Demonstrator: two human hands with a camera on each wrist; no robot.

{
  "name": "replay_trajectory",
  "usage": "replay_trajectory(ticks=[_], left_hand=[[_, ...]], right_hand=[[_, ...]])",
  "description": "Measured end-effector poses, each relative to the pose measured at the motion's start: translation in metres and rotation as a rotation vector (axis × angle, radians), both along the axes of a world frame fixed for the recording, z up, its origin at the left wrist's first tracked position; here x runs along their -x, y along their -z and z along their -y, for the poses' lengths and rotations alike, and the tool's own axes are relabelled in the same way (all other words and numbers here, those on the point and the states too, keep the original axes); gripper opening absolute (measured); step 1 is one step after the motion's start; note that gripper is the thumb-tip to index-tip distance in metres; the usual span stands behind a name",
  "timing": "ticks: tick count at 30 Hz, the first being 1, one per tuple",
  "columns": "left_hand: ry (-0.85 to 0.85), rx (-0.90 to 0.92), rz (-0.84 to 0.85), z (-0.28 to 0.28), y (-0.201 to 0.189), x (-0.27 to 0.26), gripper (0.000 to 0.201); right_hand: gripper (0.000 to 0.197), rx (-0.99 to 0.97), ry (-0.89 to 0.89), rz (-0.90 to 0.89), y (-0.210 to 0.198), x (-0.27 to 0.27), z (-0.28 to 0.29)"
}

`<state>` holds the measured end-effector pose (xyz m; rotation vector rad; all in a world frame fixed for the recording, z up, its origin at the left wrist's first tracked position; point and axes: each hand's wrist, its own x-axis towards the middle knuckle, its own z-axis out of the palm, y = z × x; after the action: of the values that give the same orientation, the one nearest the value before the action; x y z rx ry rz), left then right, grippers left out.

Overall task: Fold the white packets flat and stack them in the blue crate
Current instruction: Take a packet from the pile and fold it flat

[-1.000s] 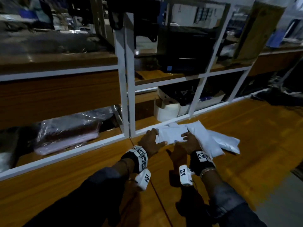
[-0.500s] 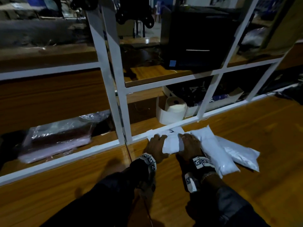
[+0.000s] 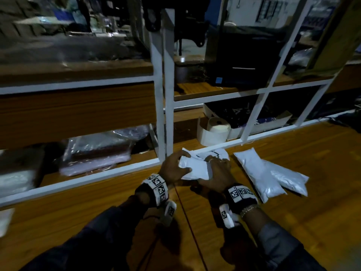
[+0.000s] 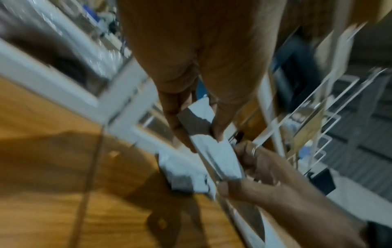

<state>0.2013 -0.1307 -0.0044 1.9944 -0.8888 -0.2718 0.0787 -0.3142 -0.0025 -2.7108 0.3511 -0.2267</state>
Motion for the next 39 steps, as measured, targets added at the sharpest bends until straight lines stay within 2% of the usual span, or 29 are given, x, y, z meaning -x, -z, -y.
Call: replay_trajectory(ticks=[3, 6, 12, 15, 19, 23, 28, 30, 33, 35, 37, 38, 39], left_hand=[[0.014, -0.023, -0.023, -0.062, -0.013, 0.020, 0.042], [-0.037, -0.057, -0.064, -0.136, -0.005, 0.048, 0.045], [-0.155, -0.069, -0.187, -0.272, 0.028, 0.113, 0.053], [-0.216, -0.104, -0.193, -0.324, 0.047, 0.142, 0.054], [-0.279, -0.077, -0.140, -0.374, 0.070, 0.176, 0.046], [-0.368, -0.038, -0.111, -0.390, 0.079, 0.198, 0.047], [-0.516, -0.298, -0.018, -0.387, 0.089, 0.221, 0.050], [-0.562, -0.316, 0.026, -0.388, 0.090, 0.228, 0.055], [-0.538, -0.280, 0.129, -0.374, 0.086, 0.234, 0.055], [-0.459, -0.311, 0.120, -0.361, 0.083, 0.239, 0.061], [-0.388, -0.349, 0.128, -0.349, 0.093, 0.241, 0.077], [-0.363, -0.363, 0.134, -0.343, 0.099, 0.240, 0.091], [-0.337, -0.412, 0.121, -0.339, 0.102, 0.240, 0.097]], right_hand=[[0.102, -0.102, -0.077, -0.024, -0.011, 0.017, -0.051], [0.098, -0.159, -0.201, -0.084, -0.009, 0.039, -0.109], [0.076, -0.217, -0.368, -0.119, 0.016, 0.079, -0.225], [0.075, -0.191, -0.391, -0.120, 0.027, 0.096, -0.273], [0.079, -0.077, -0.423, -0.201, 0.044, 0.110, -0.317], [0.077, -0.044, -0.394, -0.246, 0.058, 0.118, -0.341], [0.072, 0.077, -0.428, -0.342, 0.048, 0.128, -0.348], [0.070, 0.061, -0.432, -0.348, 0.043, 0.131, -0.348], [0.061, -0.031, -0.399, -0.236, 0.047, 0.128, -0.347], [0.051, -0.048, -0.413, -0.184, 0.052, 0.124, -0.351], [0.045, 0.013, -0.450, -0.190, 0.058, 0.121, -0.356], [0.045, 0.048, -0.464, -0.216, 0.061, 0.119, -0.357], [0.047, 0.077, -0.468, -0.258, 0.067, 0.118, -0.358]])
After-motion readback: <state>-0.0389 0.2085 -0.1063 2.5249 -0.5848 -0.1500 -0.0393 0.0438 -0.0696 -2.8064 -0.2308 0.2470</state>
